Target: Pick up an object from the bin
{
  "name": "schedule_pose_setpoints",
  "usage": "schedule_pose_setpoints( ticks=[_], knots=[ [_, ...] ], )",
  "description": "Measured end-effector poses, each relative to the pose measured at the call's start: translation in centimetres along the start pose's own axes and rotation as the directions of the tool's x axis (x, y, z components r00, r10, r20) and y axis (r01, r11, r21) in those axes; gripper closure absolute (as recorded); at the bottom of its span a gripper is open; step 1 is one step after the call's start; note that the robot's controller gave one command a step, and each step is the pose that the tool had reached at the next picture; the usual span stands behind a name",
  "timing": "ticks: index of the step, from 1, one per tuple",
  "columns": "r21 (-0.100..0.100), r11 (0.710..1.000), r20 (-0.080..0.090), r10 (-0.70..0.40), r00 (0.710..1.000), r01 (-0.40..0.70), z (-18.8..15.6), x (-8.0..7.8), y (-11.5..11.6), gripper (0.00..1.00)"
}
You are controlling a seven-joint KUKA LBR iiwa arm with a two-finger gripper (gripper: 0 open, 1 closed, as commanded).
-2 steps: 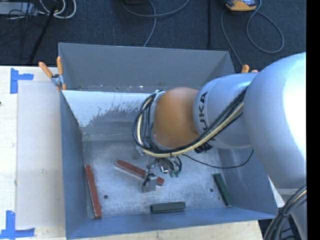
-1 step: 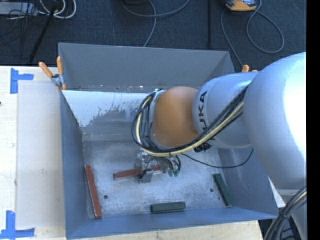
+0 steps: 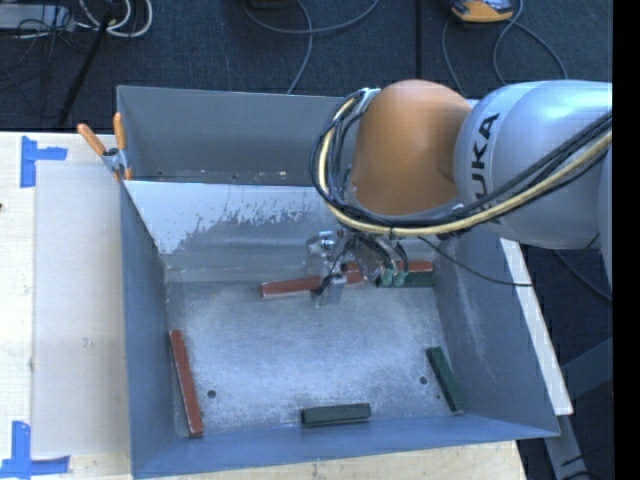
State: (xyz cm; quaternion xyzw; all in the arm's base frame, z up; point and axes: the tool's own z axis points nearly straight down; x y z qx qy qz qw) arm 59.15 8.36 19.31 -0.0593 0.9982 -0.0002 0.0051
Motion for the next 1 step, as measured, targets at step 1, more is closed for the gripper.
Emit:
schedule_pose_setpoints(
  ticks=[1],
  knots=[
    [-0.001,0.981,-0.001,-0.195,0.981,0.195,-13.15,3.4,-2.2,1.0]
  ],
)
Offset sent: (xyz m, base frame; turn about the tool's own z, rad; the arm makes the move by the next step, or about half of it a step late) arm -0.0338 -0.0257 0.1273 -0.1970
